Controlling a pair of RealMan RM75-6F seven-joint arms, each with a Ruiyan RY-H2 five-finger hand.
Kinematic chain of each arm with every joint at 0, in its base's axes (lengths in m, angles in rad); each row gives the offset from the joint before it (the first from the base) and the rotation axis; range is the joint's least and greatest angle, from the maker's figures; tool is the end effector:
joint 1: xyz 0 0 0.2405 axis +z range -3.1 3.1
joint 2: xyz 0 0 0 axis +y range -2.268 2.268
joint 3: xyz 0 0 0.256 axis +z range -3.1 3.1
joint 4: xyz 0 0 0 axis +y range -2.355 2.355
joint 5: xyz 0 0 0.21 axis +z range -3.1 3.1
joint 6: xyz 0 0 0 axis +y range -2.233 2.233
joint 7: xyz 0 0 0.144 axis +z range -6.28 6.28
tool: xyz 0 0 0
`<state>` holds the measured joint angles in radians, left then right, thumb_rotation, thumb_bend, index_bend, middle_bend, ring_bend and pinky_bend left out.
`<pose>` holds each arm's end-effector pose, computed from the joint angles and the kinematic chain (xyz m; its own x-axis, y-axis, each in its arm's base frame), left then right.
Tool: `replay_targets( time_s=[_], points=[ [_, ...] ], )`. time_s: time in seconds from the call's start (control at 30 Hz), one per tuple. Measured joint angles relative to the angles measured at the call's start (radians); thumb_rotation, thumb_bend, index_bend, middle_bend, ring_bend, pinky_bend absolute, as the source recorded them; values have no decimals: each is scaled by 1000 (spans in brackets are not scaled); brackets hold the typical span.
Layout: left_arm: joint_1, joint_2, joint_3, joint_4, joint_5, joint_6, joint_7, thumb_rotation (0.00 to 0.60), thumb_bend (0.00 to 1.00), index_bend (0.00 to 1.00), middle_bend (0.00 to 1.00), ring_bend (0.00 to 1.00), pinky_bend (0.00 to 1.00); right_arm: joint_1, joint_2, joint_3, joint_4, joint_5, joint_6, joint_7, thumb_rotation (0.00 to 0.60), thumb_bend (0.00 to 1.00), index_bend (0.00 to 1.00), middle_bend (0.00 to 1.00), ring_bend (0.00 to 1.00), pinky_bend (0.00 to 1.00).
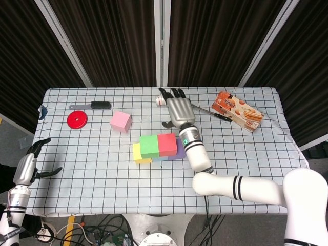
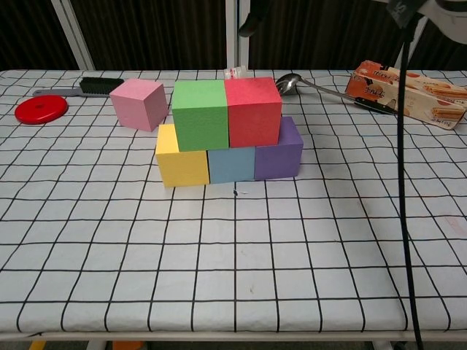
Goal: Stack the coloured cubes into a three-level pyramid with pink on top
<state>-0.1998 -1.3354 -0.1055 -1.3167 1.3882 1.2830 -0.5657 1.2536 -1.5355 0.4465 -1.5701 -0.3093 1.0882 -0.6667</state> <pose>-0.3460 0.2332 0.1058 -0.1105 0.0631 0.9919 0.9916 0.0748 0.1057 0.0265 -0.4146 0.0211 0.2751 -0.2227 0.9353 -0.9489 -0.2195 0.2268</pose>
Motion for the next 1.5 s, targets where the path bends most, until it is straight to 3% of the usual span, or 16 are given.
replay_targets(
  time_s=[0.1,0.3,0.53,0.7,1.03,1.5],
  points=[
    [-5,0,-10,11,1,4,-12,600,95,124,136,60,93,-1,-1,2,-9,-7,6,2,600,101,0,199,0,0],
    [-82,15,-52,41,11,-41,4,600,100,125,141,60,95,-42,55,-9,-126,-49,56,11,600,101,0,199,0,0],
    [-268,-7,-110,165,38,-183,2,600,102,122,143,60,118,-144,179,-46,-349,-177,133,44,600,101,0,199,0,0],
    [-408,-63,-110,302,97,-282,-53,600,103,113,143,60,118,-221,249,-88,-432,-294,151,95,600,101,0,199,0,0],
    [-577,-225,-22,584,230,-357,-123,600,105,102,143,57,118,-324,324,-140,-439,-457,87,253,600,101,0,199,0,0],
    [-734,-354,113,864,307,-461,-331,600,106,100,143,21,131,-381,376,-147,-411,-534,27,353,600,101,0,199,0,0]
  ],
)
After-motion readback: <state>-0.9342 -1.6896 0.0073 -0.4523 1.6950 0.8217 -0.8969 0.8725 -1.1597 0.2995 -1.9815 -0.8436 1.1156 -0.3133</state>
